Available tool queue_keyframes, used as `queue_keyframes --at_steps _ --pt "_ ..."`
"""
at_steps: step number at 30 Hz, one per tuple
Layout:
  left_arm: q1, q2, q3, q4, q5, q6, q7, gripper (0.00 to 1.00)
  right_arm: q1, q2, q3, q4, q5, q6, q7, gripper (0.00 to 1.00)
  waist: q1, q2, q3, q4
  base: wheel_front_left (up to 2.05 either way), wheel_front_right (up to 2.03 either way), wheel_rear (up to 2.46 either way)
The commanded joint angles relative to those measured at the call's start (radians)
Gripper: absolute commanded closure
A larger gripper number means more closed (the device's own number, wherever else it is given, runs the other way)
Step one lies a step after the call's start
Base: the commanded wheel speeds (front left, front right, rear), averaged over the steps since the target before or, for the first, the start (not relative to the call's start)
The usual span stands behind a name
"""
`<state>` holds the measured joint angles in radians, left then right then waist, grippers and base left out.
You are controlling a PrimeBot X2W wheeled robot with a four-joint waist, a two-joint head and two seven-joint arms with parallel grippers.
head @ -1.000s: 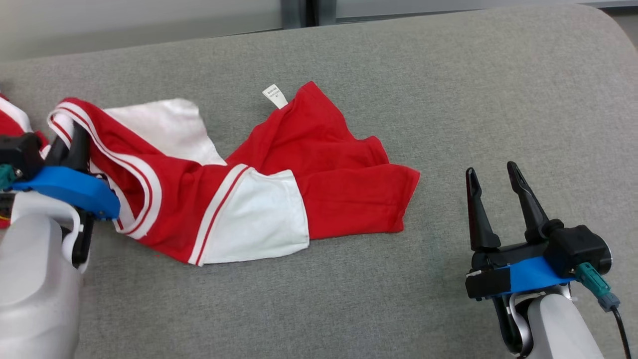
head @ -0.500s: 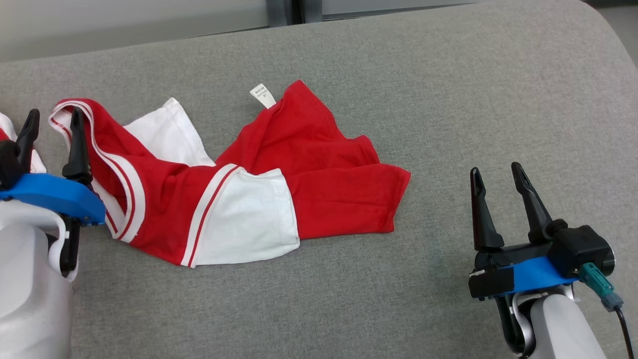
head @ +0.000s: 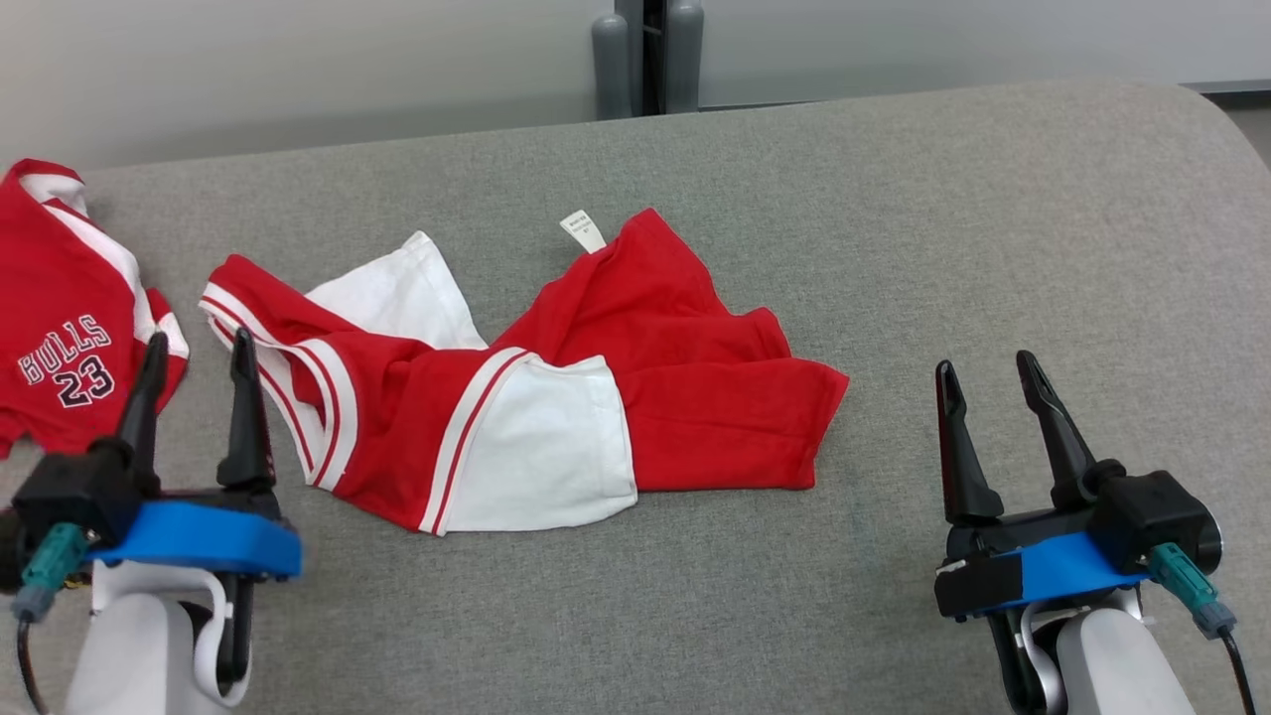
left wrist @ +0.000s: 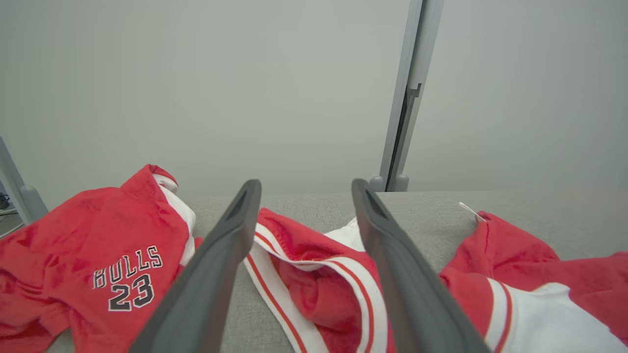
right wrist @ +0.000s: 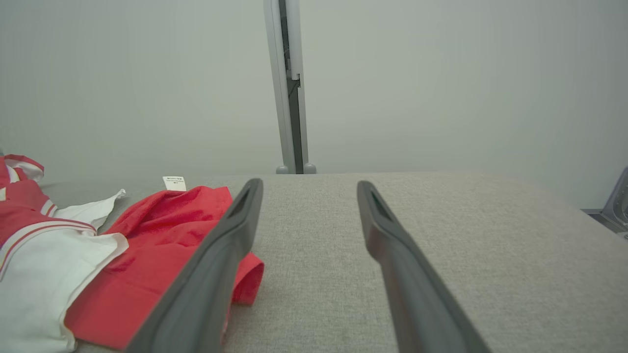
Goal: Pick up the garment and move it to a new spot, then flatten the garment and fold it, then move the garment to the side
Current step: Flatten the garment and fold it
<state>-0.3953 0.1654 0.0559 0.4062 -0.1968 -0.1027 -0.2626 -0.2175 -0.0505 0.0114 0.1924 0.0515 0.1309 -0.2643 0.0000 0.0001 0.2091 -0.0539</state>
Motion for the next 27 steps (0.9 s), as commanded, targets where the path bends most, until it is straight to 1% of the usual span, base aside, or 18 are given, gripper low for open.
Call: queue_keyframes --at_steps 1,5,8,13,17,20,27 --pt "0.037 -0.012 0.007 -0.027 0.007 0.002 -0.003 0.0 0.017 0.0 -0.001 0.002 -0.002 0.0 0.0 0.0 0.0 -0.0001 -0.011 0.009 0.0 0.0 0.0" --pt "0.121 -0.058 0.022 -0.112 0.022 -0.003 -0.003 0.0 0.027 0.0 -0.01 0.001 -0.001 0.0 0.0 0.0 0.0 -0.0001 -0.028 0.02 0.0 0.0 0.0" --pt "0.174 -0.079 0.031 -0.147 0.034 -0.005 -0.003 0.0 0.037 0.0 -0.016 0.0 -0.002 0.0 0.0 0.0 0.0 -0.0001 -0.035 0.026 0.0 0.0 0.0" --pt "0.212 -0.096 0.033 -0.164 0.047 -0.013 -0.003 0.0 0.041 0.0 -0.024 -0.002 0.0 0.0 0.0 0.0 0.0 -0.0001 -0.034 0.037 0.0 0.0 0.0" --pt "0.211 -0.102 0.034 -0.165 0.058 -0.014 -0.003 0.0 0.04 0.0 -0.022 0.0 0.001 0.0 0.0 0.0 0.0 -0.0001 -0.033 0.039 0.0 0.0 0.0" --pt "0.199 -0.106 0.001 -0.17 0.076 -0.021 -0.003 0.0 0.036 0.0 -0.019 0.001 0.002 0.0 0.0 0.0 0.0 -0.0001 -0.033 0.038 0.0 0.0 0.0" --pt "0.154 -0.108 -0.174 -0.127 0.099 -0.028 -0.003 0.0 0.021 0.0 -0.006 0.002 0.009 0.0 0.0 0.0 0.0 -0.0001 -0.017 0.015 0.0 0.0 0.0"
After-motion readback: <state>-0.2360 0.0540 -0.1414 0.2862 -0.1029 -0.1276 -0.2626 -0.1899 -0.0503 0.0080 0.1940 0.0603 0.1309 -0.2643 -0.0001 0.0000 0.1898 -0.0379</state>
